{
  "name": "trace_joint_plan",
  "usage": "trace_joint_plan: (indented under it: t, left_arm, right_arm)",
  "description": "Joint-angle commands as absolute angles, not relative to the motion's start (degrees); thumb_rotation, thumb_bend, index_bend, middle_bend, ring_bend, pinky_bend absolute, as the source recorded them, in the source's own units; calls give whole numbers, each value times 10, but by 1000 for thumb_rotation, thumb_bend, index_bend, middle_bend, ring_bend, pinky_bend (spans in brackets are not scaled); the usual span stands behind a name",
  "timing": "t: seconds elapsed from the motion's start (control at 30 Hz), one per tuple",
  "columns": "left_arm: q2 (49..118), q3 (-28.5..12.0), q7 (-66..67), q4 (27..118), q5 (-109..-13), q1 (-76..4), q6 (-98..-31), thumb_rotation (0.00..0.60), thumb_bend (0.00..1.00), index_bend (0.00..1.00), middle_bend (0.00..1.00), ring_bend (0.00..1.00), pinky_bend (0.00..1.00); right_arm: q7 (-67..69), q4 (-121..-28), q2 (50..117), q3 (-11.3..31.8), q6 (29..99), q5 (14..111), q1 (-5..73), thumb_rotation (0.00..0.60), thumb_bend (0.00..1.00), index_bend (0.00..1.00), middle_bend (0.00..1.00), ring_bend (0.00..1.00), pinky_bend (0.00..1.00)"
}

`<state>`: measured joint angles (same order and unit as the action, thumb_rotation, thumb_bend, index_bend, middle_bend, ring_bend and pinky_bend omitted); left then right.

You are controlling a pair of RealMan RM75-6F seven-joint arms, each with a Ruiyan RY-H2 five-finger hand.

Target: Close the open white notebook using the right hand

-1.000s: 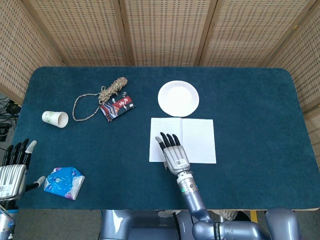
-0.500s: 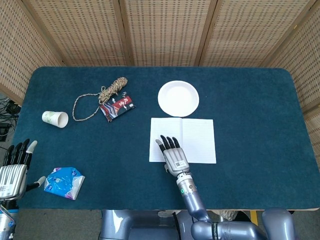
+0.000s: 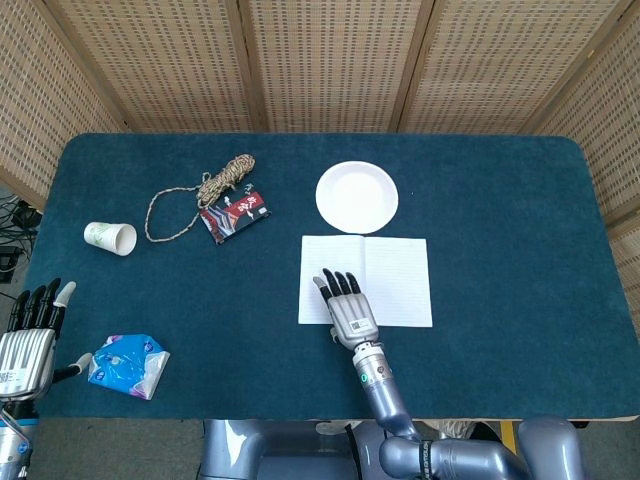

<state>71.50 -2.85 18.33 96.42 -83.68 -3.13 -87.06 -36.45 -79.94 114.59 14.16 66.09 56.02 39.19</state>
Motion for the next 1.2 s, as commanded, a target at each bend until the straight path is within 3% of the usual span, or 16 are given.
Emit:
trace_joint_plan:
  t: [0.03, 1.2]
  left_arm:
    - [715, -29, 183, 964, -836, -32, -870, 600, 80, 0, 0, 0, 0]
    - [714, -29, 182, 963, -831, -34, -870, 600, 81, 0, 0, 0, 0]
  right_arm:
    - [-363, -795, 1148, 144, 659, 560, 393, 600, 385, 0, 0, 0, 0]
    - [-337, -755, 1159, 146, 638, 555, 395, 600, 385, 0, 0, 0, 0]
